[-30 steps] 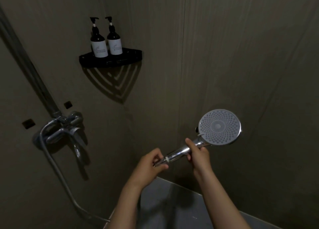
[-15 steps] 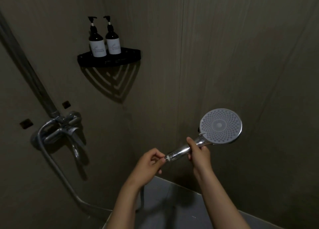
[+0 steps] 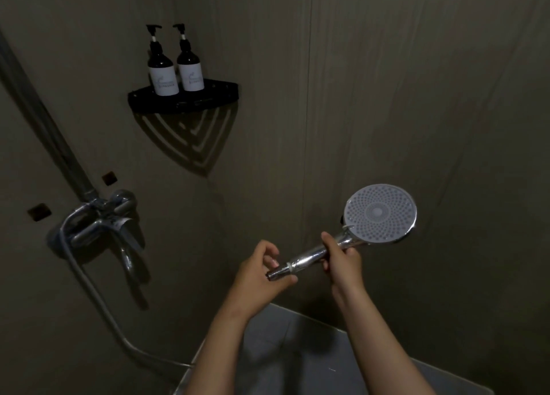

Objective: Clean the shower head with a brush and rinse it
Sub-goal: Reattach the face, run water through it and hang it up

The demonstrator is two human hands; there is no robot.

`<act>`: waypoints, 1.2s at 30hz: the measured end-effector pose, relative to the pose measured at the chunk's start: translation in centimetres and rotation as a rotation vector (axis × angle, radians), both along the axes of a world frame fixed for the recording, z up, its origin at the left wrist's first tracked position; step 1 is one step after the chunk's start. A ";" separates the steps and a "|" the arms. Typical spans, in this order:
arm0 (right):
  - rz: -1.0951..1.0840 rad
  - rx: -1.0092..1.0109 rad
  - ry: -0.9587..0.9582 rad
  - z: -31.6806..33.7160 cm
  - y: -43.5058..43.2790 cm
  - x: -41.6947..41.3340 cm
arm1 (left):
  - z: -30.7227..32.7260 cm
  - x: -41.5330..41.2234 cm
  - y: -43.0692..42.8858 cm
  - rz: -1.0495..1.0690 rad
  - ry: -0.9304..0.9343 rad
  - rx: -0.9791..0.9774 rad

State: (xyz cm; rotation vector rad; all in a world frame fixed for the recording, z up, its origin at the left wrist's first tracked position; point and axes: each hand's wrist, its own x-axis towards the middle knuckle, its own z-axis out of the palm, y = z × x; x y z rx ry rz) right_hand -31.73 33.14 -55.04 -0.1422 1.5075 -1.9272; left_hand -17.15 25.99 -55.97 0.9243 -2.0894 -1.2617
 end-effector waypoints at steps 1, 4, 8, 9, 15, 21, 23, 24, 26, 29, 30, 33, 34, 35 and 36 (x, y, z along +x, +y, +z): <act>-0.002 -0.001 0.005 0.1 0.1 0.0 | 0.0 -0.1 0.1 0.001 -0.039 0.000; -0.006 0.011 0.026 0.0 0.3 0.0 | 0.3 -0.3 0.0 -0.028 -0.105 0.051; -0.025 0.012 0.050 0.0 0.3 0.1 | 0.0 -0.3 0.1 -0.054 -0.080 0.066; -0.031 0.007 0.051 0.1 0.3 0.2 | -0.1 -0.3 0.1 -0.056 -0.062 0.064; -0.035 0.002 0.020 0.2 0.5 0.2 | 0.3 -0.1 0.3 -0.011 0.057 0.053; -0.026 0.004 0.012 0.0 0.2 0.6 | 0.2 -0.3 0.3 -0.007 0.023 -0.050; -0.037 -0.002 0.013 0.0 0.2 0.6 | 0.0 -0.2 0.1 -0.041 0.012 0.000; -0.044 -0.008 0.014 0.0 0.2 0.5 | -0.1 -0.2 0.0 -0.047 -0.002 0.037; -0.052 -0.010 0.008 0.0 0.3 0.5 | -0.2 -0.2 -0.2 -0.039 -0.028 0.114; -0.066 0.014 0.015 -0.1 0.3 0.6 | -0.2 -0.3 -0.5 -0.057 -0.059 0.194; -0.070 0.020 0.021 -0.1 0.3 0.6 | -0.2 -0.3 -0.6 -0.067 -0.062 0.209; -0.068 0.022 0.018 -0.2 0.2 0.5 | -0.3 -0.2 -0.6 -0.087 -0.027 0.246; -0.069 0.020 0.017 -0.2 0.2 0.5 | -0.3 -0.2 -0.5 -0.084 -0.002 0.254; -0.071 0.019 0.019 -0.2 0.2 0.4 | -0.2 -0.1 -0.4 -0.080 0.029 0.264; -0.073 0.019 0.024 -0.2 0.2 0.3 | -0.1 -0.2 -0.3 -0.076 0.057 0.281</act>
